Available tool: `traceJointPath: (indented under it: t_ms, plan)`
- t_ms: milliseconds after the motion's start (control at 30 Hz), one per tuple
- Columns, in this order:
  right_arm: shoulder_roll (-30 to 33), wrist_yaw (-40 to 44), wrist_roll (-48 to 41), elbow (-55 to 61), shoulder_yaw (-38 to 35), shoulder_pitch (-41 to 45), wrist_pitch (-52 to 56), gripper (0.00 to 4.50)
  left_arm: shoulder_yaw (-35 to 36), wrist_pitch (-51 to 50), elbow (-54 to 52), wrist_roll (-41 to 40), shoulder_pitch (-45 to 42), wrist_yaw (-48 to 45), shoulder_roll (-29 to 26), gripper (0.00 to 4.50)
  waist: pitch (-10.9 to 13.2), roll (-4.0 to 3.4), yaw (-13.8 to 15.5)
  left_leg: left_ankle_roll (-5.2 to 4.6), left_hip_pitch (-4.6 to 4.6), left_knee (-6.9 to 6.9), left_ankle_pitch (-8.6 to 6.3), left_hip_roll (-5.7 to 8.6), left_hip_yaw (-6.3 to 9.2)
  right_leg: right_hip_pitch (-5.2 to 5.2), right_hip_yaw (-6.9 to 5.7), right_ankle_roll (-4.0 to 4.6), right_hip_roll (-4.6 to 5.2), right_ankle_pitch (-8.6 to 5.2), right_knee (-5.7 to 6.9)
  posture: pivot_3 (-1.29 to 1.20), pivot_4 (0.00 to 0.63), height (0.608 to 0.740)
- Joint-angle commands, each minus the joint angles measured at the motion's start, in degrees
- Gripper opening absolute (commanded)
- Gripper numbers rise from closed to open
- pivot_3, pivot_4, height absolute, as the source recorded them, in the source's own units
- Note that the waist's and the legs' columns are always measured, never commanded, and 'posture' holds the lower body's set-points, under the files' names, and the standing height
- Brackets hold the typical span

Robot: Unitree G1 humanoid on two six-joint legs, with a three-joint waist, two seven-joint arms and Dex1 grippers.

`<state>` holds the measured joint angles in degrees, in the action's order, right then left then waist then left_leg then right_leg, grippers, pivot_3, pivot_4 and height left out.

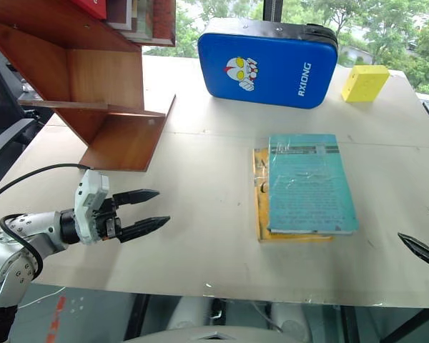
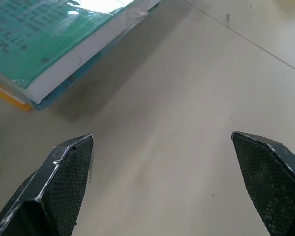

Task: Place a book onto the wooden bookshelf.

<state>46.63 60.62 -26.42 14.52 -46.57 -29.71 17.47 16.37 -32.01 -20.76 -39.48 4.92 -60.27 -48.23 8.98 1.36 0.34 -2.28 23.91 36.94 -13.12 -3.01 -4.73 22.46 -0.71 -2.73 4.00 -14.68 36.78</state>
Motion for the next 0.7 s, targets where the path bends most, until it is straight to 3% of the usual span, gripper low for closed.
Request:
traceJointPath:
  t_ms: [33, 200, 267, 300, 467, 533, 700]
  plan:
    - [-0.15, -3.78, -0.87, 2.19, 0.10, 3.14, 1.17, 4.44, -0.34, 1.53, -1.35, 0.29, -1.83, -0.35, -0.13, 4.50, 0.00, 0.00, 0.16, 0.00, 0.00, -0.03, 0.00, 0.01, -0.04, 0.02, 0.03, -0.01, 0.00, 0.00, -0.02, 0.00, 0.150, 0.740]
    - [1.30, -16.90, -2.19, 9.90, 8.44, 14.29, 16.70, 4.44, -2.48, 1.91, -5.44, -0.75, -6.14, 1.20, 1.73, 4.50, 0.01, 0.01, 0.12, -0.02, 0.01, 0.14, 0.01, 0.00, -0.08, 0.07, 0.11, -0.01, 0.00, 0.06, 0.08, 0.00, 0.150, 0.740]
    - [2.57, -21.29, -2.48, 10.36, 12.56, 20.43, 23.23, 3.53, -3.37, 3.53, -7.11, -0.17, -6.48, 0.13, 1.76, 4.50, 0.01, 0.01, 0.17, -0.01, -0.06, 0.17, 0.01, -0.04, -0.11, 0.06, 0.12, 0.05, 0.01, 0.10, 0.08, 0.00, 0.150, 0.740]
    - [3.39, -23.46, -1.20, 10.75, 15.25, 23.36, 25.51, 3.31, -3.54, 4.51, -7.93, -0.42, -6.42, -0.63, 1.94, 4.50, 0.01, 0.01, 0.19, -0.01, -0.03, 0.17, 0.01, -0.04, -0.12, 0.07, 0.13, 0.06, 0.00, 0.10, 0.08, 0.00, 0.150, 0.740]
    - [6.48, -29.88, 4.37, 8.71, 25.42, 32.76, 32.51, 0.83, -4.20, 7.66, -10.17, -0.41, -6.08, -2.72, 2.23, 4.50, 0.01, 0.00, 0.57, -0.02, 0.17, 0.11, 0.01, -0.01, -0.18, 0.24, 0.13, 0.08, -0.07, 0.09, 0.06, 0.00, 0.150, 0.740]
    - [6.64, -30.61, 5.32, 7.34, 29.06, 35.87, 34.18, 0.05, -4.27, 8.29, -10.76, -0.94, -6.49, -2.87, 2.47, 4.50, 0.01, 0.00, 0.49, -0.02, 0.24, 0.12, 0.01, 0.01, -0.18, 0.28, 0.11, 0.07, -0.10, 0.09, 0.05, 0.00, 0.150, 0.740]
    - [5.26, -28.78, 5.11, 7.46, 35.83, 40.57, 35.04, 0.05, -4.03, 7.78, -11.80, -2.16, -6.04, -1.97, 2.75, 4.50, 0.01, 0.00, 0.38, -0.03, 0.35, 0.22, 0.02, 0.01, -0.12, 0.30, 0.11, 0.03, -0.21, 0.10, 0.04, 0.00, 0.150, 0.740]
